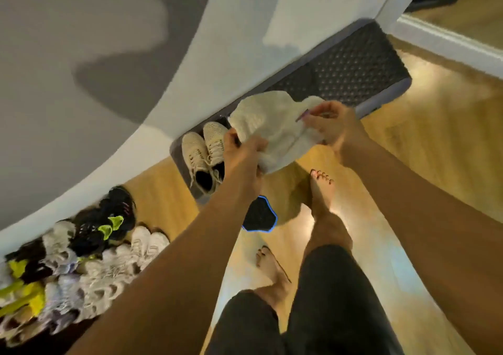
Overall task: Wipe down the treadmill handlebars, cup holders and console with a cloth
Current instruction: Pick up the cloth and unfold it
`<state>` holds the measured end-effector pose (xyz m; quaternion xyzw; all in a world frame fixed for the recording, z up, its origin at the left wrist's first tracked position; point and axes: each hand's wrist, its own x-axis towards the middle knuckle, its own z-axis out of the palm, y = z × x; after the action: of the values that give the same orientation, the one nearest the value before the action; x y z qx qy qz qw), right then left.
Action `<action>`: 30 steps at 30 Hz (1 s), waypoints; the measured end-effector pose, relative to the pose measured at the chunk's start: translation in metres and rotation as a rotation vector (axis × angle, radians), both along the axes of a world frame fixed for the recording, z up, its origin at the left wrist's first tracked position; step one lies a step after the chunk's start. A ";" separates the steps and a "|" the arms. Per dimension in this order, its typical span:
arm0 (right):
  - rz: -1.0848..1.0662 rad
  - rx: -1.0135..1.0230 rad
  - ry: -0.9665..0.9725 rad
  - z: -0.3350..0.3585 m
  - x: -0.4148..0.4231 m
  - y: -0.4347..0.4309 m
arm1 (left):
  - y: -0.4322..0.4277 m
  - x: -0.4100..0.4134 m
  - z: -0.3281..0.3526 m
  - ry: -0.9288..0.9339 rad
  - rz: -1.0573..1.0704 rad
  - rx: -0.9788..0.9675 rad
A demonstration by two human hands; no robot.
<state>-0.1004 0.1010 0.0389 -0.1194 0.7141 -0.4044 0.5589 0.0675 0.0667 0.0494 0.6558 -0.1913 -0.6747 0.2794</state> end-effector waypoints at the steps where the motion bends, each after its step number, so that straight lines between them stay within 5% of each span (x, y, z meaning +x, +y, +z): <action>1: 0.024 -0.034 0.032 0.025 0.020 0.005 | 0.012 0.026 0.021 0.017 0.014 -0.038; 7: 0.263 -0.110 -0.214 0.137 0.197 0.053 | 0.102 0.181 0.137 0.176 0.212 -0.199; 18: 1.217 -0.249 -0.137 0.249 0.478 0.160 | 0.301 0.426 0.252 0.109 1.044 -0.427; 23: 1.738 -0.460 -0.079 0.266 0.565 0.267 | 0.438 0.487 0.278 -0.013 1.485 -0.440; 30: 2.067 -0.782 -0.045 0.276 0.669 0.445 | 0.635 0.548 0.269 0.196 1.852 -0.648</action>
<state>0.5687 0.5461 0.3145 -0.8195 0.0826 0.0578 0.5641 0.6159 0.7021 0.3185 0.3794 0.2461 -0.1555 0.8782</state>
